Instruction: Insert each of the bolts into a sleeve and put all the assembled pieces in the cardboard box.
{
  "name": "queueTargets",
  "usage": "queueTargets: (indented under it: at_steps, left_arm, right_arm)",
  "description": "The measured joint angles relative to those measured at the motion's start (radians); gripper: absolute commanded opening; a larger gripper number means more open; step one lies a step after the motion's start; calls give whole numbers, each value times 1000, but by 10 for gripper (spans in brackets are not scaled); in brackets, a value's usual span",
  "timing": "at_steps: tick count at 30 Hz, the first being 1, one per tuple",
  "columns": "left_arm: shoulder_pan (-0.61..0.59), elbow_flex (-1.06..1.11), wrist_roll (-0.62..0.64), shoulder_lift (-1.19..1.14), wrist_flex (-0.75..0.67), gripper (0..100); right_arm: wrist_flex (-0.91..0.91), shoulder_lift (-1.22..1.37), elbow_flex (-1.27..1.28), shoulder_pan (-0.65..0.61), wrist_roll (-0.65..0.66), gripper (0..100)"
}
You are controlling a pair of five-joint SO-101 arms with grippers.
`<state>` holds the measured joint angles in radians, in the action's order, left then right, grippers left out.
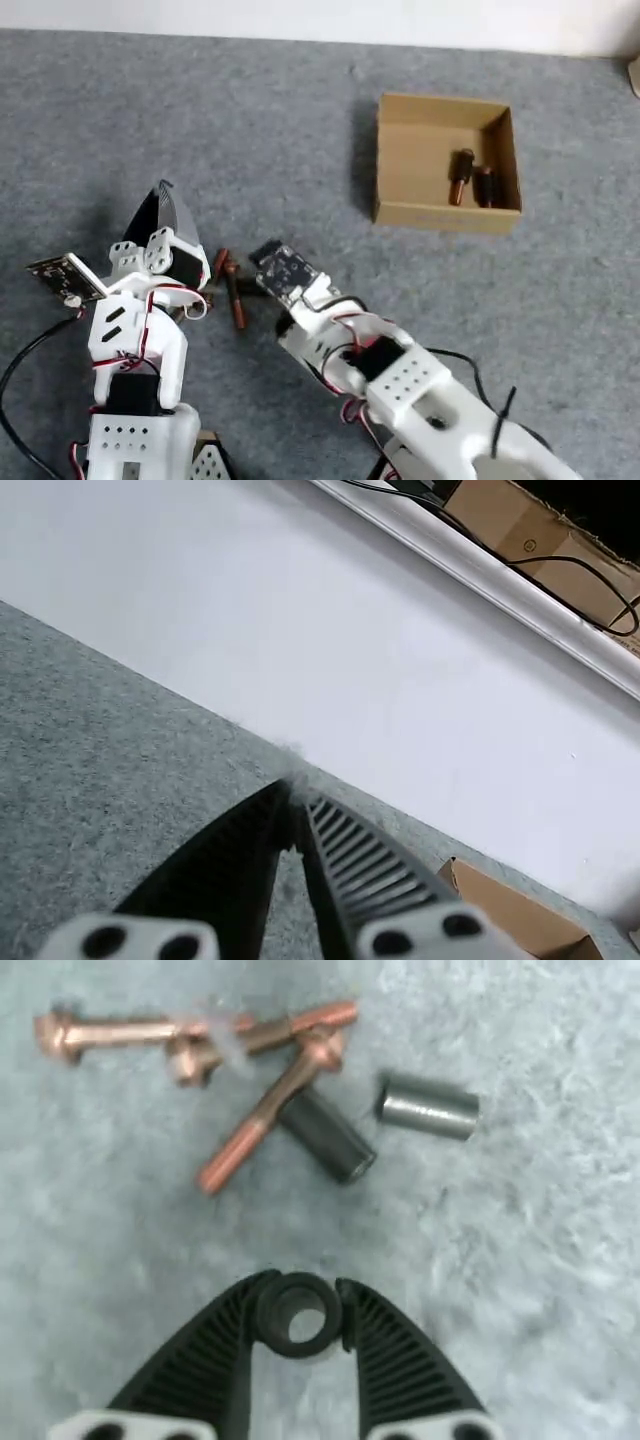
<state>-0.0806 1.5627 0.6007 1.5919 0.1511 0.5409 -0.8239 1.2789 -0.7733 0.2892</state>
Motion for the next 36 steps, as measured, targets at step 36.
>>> queueTargets:
  at_steps: [36]
  left_arm:
    - [0, 0, 0, 0, 0, 7]
  right_arm:
    - [537, -72, 11, 215, 482, 352]
